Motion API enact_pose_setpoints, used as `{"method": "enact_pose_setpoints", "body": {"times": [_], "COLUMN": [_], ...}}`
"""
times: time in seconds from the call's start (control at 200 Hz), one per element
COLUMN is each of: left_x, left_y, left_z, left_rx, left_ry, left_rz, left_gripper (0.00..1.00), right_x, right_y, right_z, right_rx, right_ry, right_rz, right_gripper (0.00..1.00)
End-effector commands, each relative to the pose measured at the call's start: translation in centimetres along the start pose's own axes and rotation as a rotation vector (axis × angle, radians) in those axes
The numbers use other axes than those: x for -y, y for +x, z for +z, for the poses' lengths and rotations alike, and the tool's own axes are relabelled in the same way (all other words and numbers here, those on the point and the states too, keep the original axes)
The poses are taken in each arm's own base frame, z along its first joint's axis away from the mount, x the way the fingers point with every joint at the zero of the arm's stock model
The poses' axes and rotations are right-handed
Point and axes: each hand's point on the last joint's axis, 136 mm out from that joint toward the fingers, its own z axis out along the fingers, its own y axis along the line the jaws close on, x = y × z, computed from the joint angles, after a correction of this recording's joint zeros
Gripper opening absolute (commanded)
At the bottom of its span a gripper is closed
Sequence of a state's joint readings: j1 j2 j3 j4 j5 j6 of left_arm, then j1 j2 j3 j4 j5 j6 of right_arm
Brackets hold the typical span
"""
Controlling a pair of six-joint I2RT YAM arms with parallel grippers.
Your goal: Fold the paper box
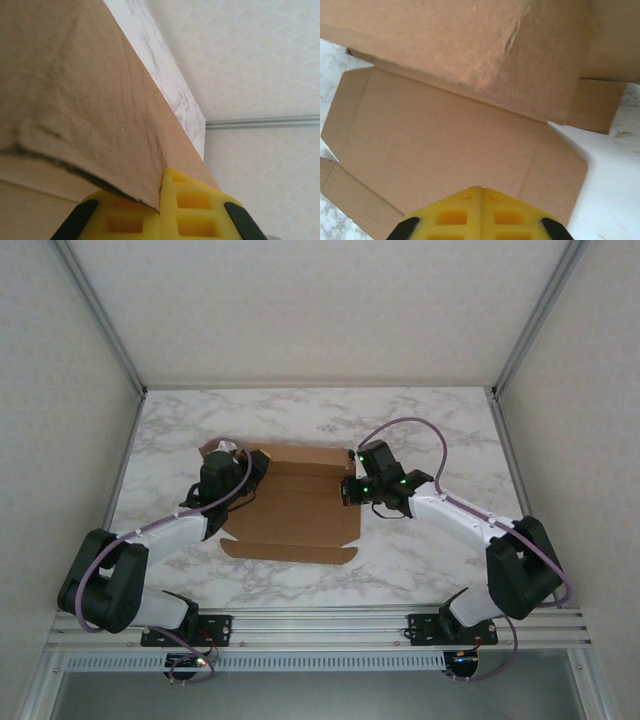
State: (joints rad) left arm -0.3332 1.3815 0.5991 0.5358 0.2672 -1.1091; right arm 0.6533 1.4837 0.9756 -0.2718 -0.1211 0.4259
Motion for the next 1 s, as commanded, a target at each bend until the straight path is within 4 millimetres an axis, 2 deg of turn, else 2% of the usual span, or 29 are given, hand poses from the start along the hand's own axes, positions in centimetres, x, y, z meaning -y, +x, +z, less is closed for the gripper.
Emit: {"method": "enact_pose_setpoints", "body": {"times": [0.0, 0.075, 0.29, 0.431, 0.591, 0.706, 0.996], "left_x": [-2.2, -2.4, -2.7, -2.7, -2.9, -2.8, -1.9], "left_y": [2.0, 2.2, 2.4, 2.3, 2.5, 2.4, 1.8], "left_z": [-0.1, -0.1, 0.2, 0.3, 0.2, 0.2, 0.0], "left_rx": [-0.092, -0.105, -0.113, -0.115, -0.119, -0.115, -0.094], "left_ry": [-0.081, -0.088, -0.097, -0.097, -0.1, -0.097, -0.083], "left_rz": [0.057, 0.068, 0.077, 0.09, 0.102, 0.104, 0.121], "left_gripper": [0.0, 0.0, 0.0, 0.0, 0.0, 0.0, 0.0], "right_x": [-1.3, -0.9, 0.8, 2.4, 4.2, 6.0, 8.7], "right_y": [-1.1, -1.2, -1.5, -2.4, -3.2, -3.0, -2.4], "right_z": [1.5, 2.8, 6.6, 7.8, 7.9, 7.7, 5.2], "right_rx": [0.037, 0.034, 0.047, 0.067, 0.086, 0.094, 0.141], "right_ry": [-0.051, -0.039, 0.02, 0.045, 0.083, 0.132, 0.167], "right_rz": [-0.005, 0.022, 0.074, 0.113, 0.109, 0.113, 0.119], "right_gripper": [0.02, 0.04, 0.0, 0.0, 0.06, 0.08, 0.11]}}
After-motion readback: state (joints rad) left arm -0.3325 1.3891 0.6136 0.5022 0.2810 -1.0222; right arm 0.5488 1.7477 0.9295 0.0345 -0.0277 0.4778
